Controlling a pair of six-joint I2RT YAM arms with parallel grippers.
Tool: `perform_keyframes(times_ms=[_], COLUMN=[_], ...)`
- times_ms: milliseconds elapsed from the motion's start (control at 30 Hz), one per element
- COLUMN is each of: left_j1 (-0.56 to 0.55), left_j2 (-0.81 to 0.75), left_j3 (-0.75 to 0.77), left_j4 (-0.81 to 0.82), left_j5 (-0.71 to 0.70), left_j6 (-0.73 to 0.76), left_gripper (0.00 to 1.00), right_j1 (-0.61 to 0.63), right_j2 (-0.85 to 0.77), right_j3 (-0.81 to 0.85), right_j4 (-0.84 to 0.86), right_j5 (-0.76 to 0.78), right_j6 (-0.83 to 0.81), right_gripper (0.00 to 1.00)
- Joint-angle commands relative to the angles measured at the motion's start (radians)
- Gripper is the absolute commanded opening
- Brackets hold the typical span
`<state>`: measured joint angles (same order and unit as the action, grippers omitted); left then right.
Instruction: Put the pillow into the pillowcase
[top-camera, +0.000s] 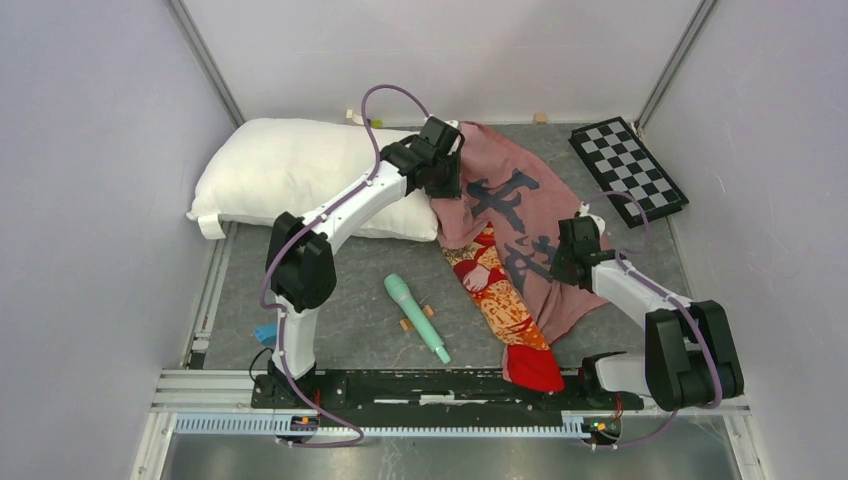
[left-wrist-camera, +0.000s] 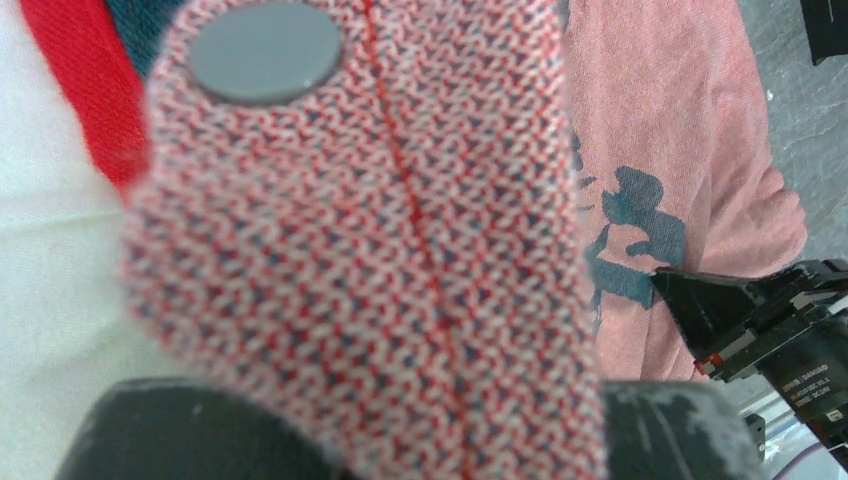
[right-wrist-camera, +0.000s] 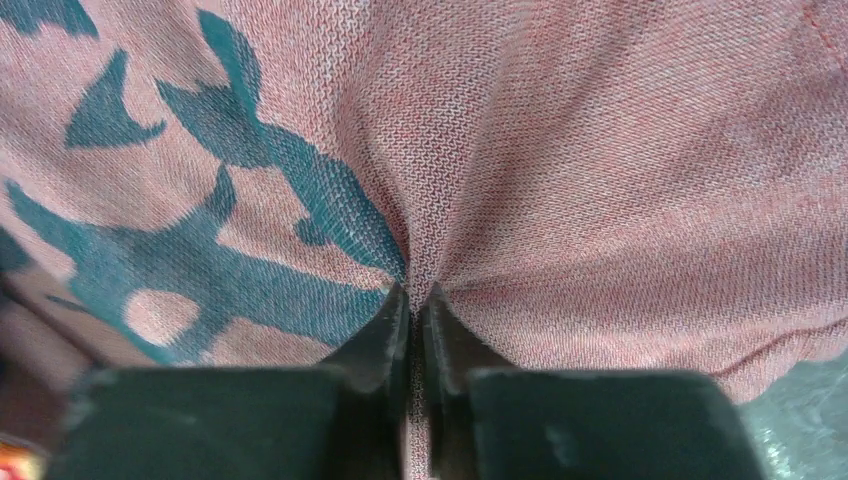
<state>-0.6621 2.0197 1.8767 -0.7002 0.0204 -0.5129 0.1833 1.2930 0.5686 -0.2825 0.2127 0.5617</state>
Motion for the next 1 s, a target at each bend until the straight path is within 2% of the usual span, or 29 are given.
perform_keyframes(times_ms=[0,67,233,300,400,433,500,600,633,667,767,833,967], left_j1=[0.009,0.005,-0.05,-0.093,-0.175,-0.247,-0.303,-0.329,-0.329,-0.329,-0.327,-0.324,-0.281], left_j2=[-0.035,-0.05,-0.093,-0.11,-0.135,-0.14,-0.131,-0.116,-0.115,-0.119,-0.161,-0.209,-0.319], left_j3=[-0.02,-0.041,-0.106,-0.144,-0.225,-0.264,-0.267,-0.258,-0.253,-0.242,-0.216,-0.194,-0.165], left_j4=[0.031,0.032,0.043,0.06,0.112,0.143,0.151,0.151,0.148,0.138,0.093,0.059,-0.004], left_j5=[0.032,0.045,0.065,0.068,0.079,0.071,0.066,0.07,0.075,0.071,0.028,-0.013,-0.1], left_j6=[-0.013,-0.015,-0.021,-0.034,-0.092,-0.133,-0.156,-0.175,-0.17,-0.158,-0.13,-0.113,-0.094], left_gripper=[0.02,0.02,0.02,0.02,0.02,0.02,0.02,0.02,0.07,0.16,0.59,0.77,0.98], right_j1=[0.001,0.0,-0.07,-0.133,-0.252,-0.302,-0.314,-0.313,-0.311,-0.304,-0.236,-0.176,-0.068], right_j2=[0.023,0.02,0.113,0.164,0.226,0.274,0.315,0.357,0.356,0.345,0.278,0.233,0.161], right_j3=[0.126,0.259,0.73,0.866,0.97,0.997,1.013,1.039,1.041,1.033,0.987,0.972,0.886], right_j4=[-0.09,-0.214,-0.532,-0.617,-0.657,-0.658,-0.65,-0.647,-0.638,-0.617,-0.546,-0.515,-0.393], right_j5=[0.139,0.253,0.509,0.56,0.562,0.542,0.527,0.468,0.422,0.365,0.296,0.242,0.017], right_j6=[-0.01,-0.053,-0.19,-0.231,-0.289,-0.311,-0.32,-0.316,-0.317,-0.321,-0.339,-0.336,-0.297], right_gripper=[0.0,0.0,0.0,0.0,0.01,0.04,0.12,0.45,0.51,0.56,0.76,0.83,0.87])
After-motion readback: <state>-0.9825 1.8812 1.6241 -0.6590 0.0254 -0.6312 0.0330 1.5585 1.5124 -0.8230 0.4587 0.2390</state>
